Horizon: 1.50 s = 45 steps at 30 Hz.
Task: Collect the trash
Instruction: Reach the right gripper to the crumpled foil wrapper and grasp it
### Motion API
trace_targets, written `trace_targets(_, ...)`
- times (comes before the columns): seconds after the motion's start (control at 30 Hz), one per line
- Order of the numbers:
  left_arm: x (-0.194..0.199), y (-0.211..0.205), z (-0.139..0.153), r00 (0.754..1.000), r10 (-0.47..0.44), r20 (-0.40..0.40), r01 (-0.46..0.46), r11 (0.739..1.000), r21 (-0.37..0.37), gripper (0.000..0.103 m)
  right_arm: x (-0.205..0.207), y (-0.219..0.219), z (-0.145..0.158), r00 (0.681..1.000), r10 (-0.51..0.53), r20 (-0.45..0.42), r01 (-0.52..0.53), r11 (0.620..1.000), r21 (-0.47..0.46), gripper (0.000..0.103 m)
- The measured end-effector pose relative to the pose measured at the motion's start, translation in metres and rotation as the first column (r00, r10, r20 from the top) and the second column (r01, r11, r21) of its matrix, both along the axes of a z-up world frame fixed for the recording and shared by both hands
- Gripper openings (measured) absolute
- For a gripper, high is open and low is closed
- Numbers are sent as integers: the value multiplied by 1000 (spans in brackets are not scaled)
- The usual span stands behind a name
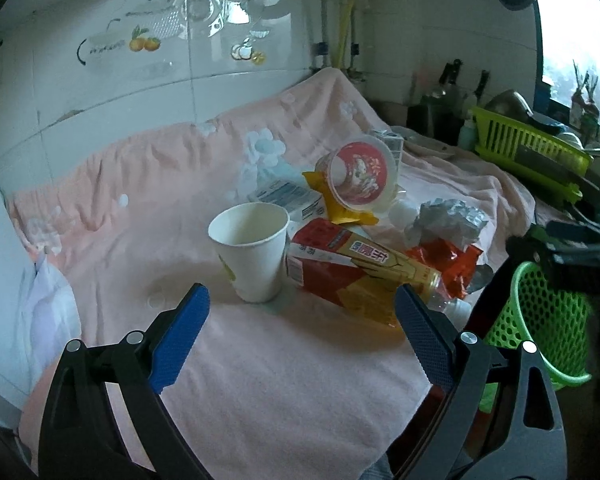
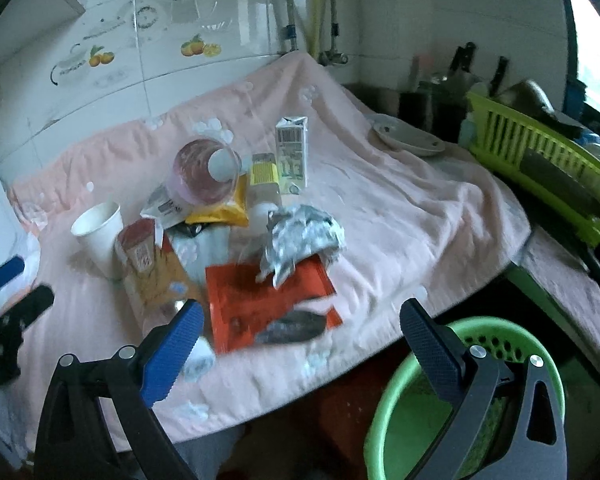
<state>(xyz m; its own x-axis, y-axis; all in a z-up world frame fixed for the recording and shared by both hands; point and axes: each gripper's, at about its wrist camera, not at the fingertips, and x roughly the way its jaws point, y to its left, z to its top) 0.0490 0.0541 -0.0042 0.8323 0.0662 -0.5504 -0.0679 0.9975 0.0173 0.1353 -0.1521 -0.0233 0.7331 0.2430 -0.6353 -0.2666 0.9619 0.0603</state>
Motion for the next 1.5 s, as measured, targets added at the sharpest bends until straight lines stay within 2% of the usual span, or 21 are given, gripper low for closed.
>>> trace_targets(0.2,6,4,-3,1000,15,-17,-15,1000,2,92,43,7,0,999,32,-24,-33,999,-9,95)
trace_targets(0.33,11,5,-4,999,22,-28,-22,1000,0,92,71,12,-3,998,53,-46,-54,998,-24,88)
trace_targets(0.6,20,1,-5,999,7,-43,-7,1000,-5,92,115,12,-25,989,64,-131,-70,997,-42,87)
trace_targets(0.73,25,0,-6,999,-1,-52,0,1000,-12,92,128,7,-32,982,73,-175,-74,997,-1,87)
trace_targets(0.8,26,0,-7,998,-4,-56,3,1000,-16,92,132,8,-35,979,76,-191,-75,997,9,84)
trace_targets(1.03,28,0,-8,998,3,-66,-4,1000,-23,92,136,14,-40,969,112,-222,-107,994,33,67)
trace_targets(1.1,28,0,-8,998,5,-69,-7,1000,-29,92,137,14,-40,969,108,-220,-103,994,36,65)
trace_targets(1.17,28,0,-8,998,4,-69,-6,1000,-31,92,137,13,-39,968,113,-224,-104,993,52,57)
trace_targets(1.27,28,0,-8,998,0,-68,-2,999,-33,92,136,13,-38,968,120,-223,-106,992,75,52)
trace_targets(1.5,28,-5,-8,998,-15,-62,13,999,-31,92,131,10,-29,972,131,-193,-112,988,105,50)
